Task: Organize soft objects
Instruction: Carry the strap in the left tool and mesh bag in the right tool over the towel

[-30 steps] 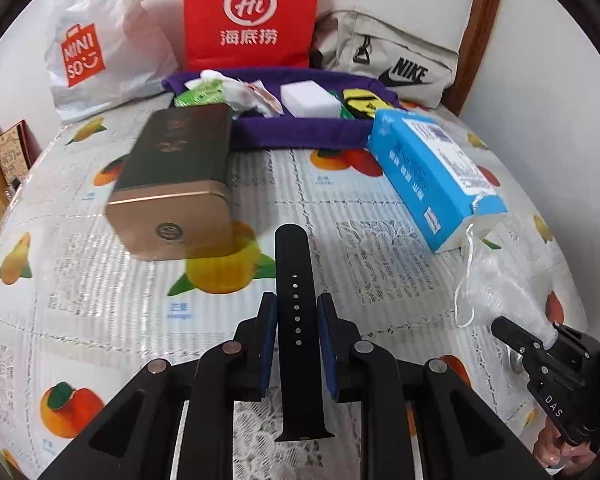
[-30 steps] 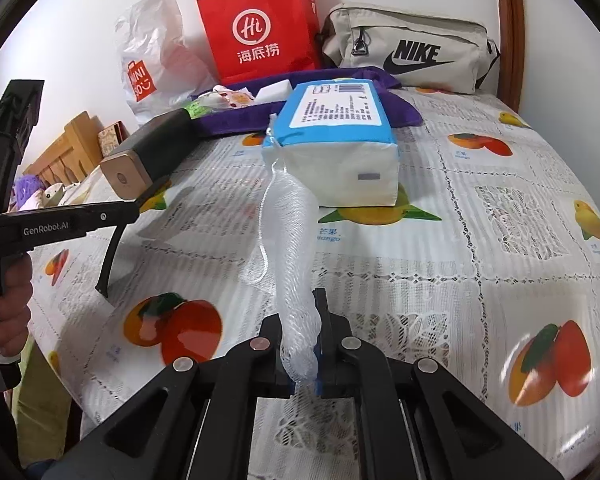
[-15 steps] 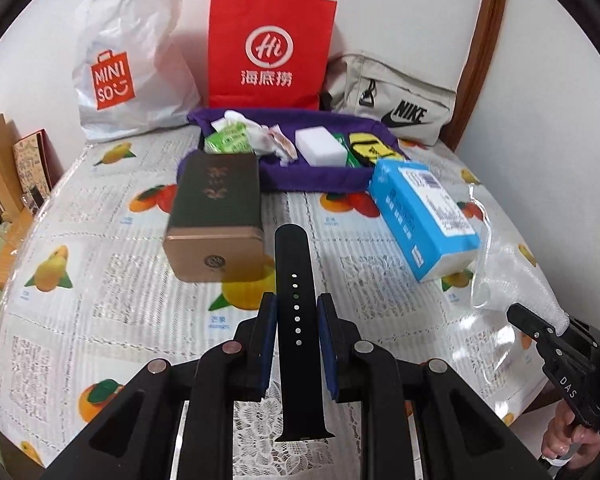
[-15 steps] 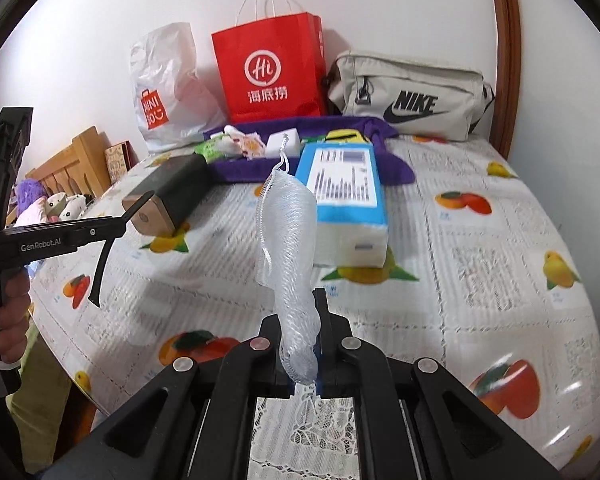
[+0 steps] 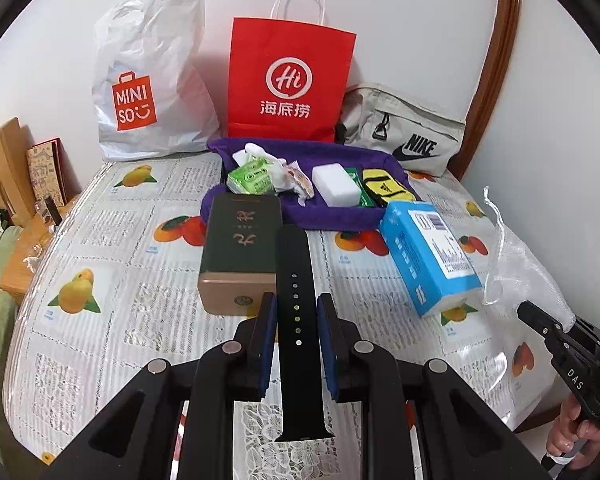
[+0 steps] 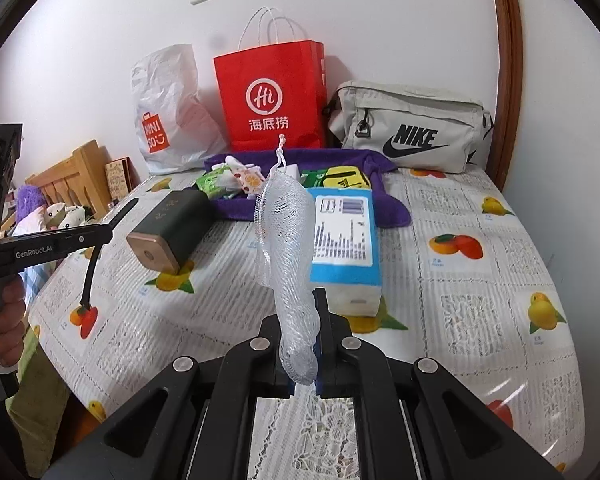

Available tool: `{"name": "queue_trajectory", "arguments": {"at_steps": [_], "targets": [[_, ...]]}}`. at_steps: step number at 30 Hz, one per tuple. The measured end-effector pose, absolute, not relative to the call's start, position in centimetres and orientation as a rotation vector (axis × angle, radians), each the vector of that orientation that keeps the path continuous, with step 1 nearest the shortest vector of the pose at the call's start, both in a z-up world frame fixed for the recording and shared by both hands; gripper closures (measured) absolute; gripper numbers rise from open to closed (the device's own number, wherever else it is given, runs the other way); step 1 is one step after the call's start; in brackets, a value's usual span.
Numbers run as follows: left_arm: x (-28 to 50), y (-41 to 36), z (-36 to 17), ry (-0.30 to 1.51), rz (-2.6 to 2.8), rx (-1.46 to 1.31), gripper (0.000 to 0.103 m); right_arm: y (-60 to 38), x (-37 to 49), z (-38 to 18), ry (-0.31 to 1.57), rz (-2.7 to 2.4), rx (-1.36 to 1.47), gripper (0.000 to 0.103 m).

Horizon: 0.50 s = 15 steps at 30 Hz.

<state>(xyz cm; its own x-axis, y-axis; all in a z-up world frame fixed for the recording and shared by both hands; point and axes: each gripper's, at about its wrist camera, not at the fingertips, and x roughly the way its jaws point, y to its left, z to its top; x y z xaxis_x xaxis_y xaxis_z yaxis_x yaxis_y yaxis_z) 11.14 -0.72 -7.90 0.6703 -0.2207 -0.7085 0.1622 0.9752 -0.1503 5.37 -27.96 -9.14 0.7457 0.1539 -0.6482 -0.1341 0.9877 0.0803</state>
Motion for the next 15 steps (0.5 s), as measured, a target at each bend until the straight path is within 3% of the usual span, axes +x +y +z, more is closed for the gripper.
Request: {"name": "queue_trajectory", "arguments": {"at_steps": [15], "targets": [[14.3,-0.2,-6.3,0.798,-0.211,-0.107,0.083,-27.8,8.7,-6.7,0.686,0.169,0.028,0.097]]}}
